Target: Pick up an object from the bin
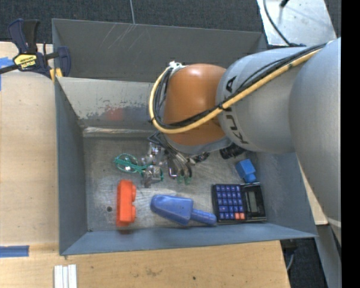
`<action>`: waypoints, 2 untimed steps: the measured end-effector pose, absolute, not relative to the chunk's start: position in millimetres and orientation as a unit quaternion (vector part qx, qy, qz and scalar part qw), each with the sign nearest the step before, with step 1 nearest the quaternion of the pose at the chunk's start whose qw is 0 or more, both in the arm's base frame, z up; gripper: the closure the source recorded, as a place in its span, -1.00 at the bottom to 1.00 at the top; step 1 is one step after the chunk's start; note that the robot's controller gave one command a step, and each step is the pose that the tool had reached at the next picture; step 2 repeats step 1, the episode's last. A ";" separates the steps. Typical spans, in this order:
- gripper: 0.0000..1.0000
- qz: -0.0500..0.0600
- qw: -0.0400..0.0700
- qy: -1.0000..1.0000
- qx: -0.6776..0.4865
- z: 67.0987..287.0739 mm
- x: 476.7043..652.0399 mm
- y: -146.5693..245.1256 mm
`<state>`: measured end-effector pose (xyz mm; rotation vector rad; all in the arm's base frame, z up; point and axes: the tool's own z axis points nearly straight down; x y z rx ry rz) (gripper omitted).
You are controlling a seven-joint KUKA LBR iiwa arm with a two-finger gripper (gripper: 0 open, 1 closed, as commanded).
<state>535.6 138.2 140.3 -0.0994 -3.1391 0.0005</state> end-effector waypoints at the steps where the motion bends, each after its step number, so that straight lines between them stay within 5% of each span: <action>1: 1.00 0.000 0.000 -0.999 -0.037 205.0 550.7 151.4; 2: 1.00 0.000 0.000 -0.999 -0.037 205.0 550.7 151.4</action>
Offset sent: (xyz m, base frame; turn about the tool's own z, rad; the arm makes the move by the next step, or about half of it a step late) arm -0.0215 -0.0434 -0.0703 -0.0594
